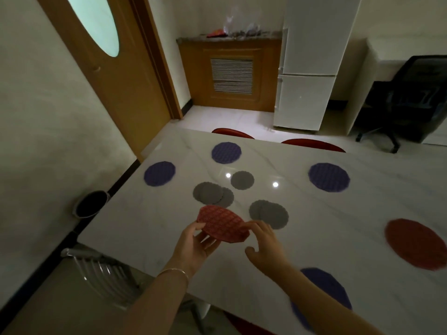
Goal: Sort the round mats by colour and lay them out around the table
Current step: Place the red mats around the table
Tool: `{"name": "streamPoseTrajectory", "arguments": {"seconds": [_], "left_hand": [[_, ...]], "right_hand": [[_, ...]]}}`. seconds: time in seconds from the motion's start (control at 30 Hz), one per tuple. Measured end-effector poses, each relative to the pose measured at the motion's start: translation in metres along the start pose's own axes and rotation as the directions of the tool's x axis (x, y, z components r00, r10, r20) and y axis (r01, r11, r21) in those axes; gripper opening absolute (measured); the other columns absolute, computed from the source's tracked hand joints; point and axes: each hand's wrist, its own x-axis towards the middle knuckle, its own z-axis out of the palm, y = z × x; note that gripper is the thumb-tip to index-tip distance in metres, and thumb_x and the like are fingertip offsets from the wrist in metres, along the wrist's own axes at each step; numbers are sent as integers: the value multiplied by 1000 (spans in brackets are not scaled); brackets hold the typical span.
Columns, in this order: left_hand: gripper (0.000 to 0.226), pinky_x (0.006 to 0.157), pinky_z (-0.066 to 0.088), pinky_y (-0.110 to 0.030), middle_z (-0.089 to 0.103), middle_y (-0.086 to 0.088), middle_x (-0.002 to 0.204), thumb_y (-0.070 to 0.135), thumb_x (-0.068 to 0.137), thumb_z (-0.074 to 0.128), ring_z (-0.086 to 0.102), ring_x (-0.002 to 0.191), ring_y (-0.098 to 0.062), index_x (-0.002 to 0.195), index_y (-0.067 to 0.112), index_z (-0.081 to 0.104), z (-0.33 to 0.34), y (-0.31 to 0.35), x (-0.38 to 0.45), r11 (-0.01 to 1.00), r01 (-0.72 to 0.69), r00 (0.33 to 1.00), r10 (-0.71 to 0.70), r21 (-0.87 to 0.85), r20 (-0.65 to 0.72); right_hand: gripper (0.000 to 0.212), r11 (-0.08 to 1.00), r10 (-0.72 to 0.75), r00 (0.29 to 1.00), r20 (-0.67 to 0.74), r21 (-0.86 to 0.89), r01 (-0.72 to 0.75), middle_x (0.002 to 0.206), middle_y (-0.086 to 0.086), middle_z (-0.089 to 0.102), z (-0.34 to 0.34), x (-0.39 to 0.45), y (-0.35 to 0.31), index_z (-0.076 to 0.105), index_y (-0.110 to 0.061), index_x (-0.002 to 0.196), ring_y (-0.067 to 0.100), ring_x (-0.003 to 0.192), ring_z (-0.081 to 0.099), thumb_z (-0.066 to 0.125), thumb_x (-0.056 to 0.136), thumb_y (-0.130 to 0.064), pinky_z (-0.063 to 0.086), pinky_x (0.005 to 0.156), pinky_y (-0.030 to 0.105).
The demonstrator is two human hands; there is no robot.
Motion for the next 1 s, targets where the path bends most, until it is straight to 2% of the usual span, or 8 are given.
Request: {"name": "streamPoseTrajectory", "arguments": {"seconds": [0.13, 0.23, 0.3, 0.43, 0.57, 0.63, 0.8, 1.0], "left_hand": [[19, 61, 58, -37, 67, -15, 87, 8, 80, 55, 69, 74, -30, 94, 7, 69, -20, 34, 22, 999, 34, 999, -34, -10, 0], [26, 64, 58, -41, 66, -18, 93, 6, 80, 53, 65, 82, -35, 102, 4, 67, -36, 56, 43, 994, 98, 994, -100, 42, 46], [27, 67, 58, -43, 65, -19, 95, 5, 82, 50, 63, 86, -36, 104, 3, 65, -48, 72, 59, 979, 149, 985, -160, 139, 69], [29, 60, 58, -38, 65, -15, 96, 0, 86, 48, 65, 82, -30, 111, 8, 61, -73, 98, 85, 843, 89, 986, -151, 530, 75], [41, 52, 58, -30, 62, -8, 98, -1, 84, 56, 65, 79, -22, 119, 19, 52, -104, 107, 95, 610, -69, 982, -96, 789, 160], [50, 55, 58, -31, 61, -1, 91, 11, 74, 65, 63, 78, -18, 120, 24, 50, -118, 112, 101, 426, -201, 967, -56, 882, 248], [69, 65, 49, -25, 64, -1, 104, 36, 59, 73, 59, 83, -12, 121, 19, 50, -140, 124, 114, 24, -404, 913, -54, 914, 405], [88, 87, 52, -39, 56, -11, 119, 39, 50, 85, 60, 104, -26, 125, 16, 43, -157, 119, 121, -69, -370, 927, -93, 926, 364]], "right_hand": [[35, 902, 369, 929, -18, 246, -354, 115, -1, 51, 21, 37, -13, 55, -23, 117, 16, 105, 51, 51, 87, -7, 46, 91, 35], [31, 589, 588, 786, 191, 565, -578, 115, 8, 58, 36, 66, -26, 52, -17, 121, 24, 100, 60, 55, 90, -16, 53, 88, 42], [33, 473, 612, 752, 244, 649, -595, 109, 9, 60, 51, 79, -35, 53, -14, 116, 22, 91, 64, 64, 84, -9, 58, 70, 31], [37, 545, 695, 715, 76, 592, -593, 107, 9, 57, 89, 88, -51, 59, -10, 104, 18, 81, 61, 66, 74, 11, 54, 54, 20], [46, 644, 722, 690, -49, 411, -645, 115, 17, 55, 134, 82, -70, 58, -3, 115, 31, 89, 61, 63, 72, 12, 57, 75, 41], [49, 678, 718, 691, -82, 305, -669, 118, 17, 49, 153, 78, -81, 56, -5, 119, 32, 98, 58, 64, 72, 8, 55, 81, 40], [55, 680, 731, 677, -80, 158, -716, 122, 16, 45, 179, 73, -91, 54, -10, 125, 26, 105, 51, 69, 73, -1, 40, 80, 20], [66, 666, 745, 664, -58, 42, -744, 126, 11, 44, 206, 65, -92, 48, -16, 131, 26, 111, 49, 74, 70, -21, 47, 93, 34]]}}
